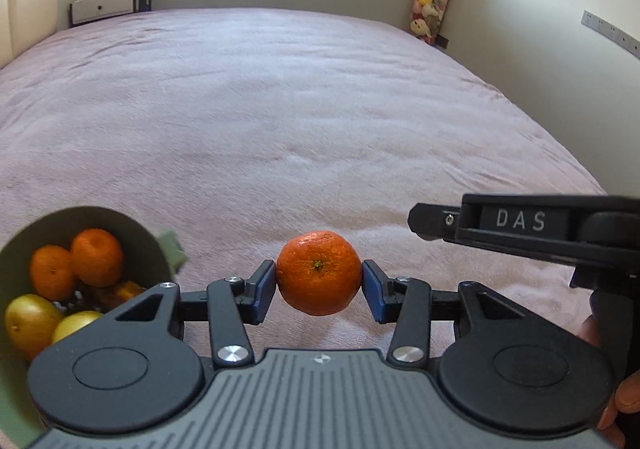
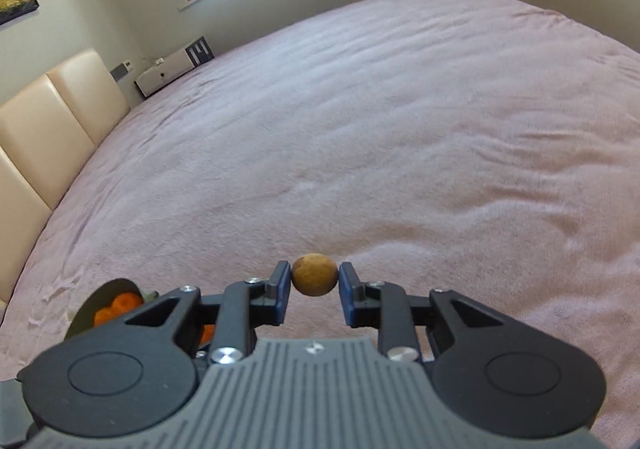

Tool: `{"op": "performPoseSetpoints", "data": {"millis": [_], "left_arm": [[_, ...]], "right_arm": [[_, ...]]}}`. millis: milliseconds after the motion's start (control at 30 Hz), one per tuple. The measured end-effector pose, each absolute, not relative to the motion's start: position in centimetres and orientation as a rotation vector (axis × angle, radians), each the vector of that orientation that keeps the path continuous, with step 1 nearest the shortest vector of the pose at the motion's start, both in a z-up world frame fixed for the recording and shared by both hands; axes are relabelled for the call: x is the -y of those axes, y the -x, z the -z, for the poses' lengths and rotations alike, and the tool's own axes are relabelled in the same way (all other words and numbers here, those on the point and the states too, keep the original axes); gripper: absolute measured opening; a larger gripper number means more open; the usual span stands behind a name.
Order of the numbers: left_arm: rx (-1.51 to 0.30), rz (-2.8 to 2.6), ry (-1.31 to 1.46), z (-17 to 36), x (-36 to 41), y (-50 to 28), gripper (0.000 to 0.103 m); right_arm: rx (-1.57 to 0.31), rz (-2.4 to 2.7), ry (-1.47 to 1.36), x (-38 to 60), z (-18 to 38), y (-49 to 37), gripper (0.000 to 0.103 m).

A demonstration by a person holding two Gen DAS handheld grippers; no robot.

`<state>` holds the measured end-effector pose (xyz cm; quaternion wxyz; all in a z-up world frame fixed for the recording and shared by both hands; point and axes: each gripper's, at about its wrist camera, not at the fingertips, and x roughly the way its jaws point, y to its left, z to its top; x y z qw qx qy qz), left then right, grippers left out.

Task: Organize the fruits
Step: 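Carry the mandarin and small fruit over the colander and lower them inside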

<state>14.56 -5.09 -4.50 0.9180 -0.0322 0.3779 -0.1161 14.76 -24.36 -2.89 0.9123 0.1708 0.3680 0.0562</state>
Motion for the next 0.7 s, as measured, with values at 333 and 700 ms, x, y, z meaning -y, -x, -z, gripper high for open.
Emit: {"op": "performPoseSetpoints", "data": {"millis": [333, 700], "left_arm": [[-0.709, 0.157, 0.114, 0.5, 1.6, -12.4, 0.052], [-0.700, 0.089, 0.250, -1.6, -3.8, -10.9, 0.052]], "right_arm": [[-0.702, -0.176, -0.333, 22.2, -0.1, -13.0, 0.023], [-0.674, -0.294, -0.254, 17.9, -2.0, -11.2, 0.023]]}}
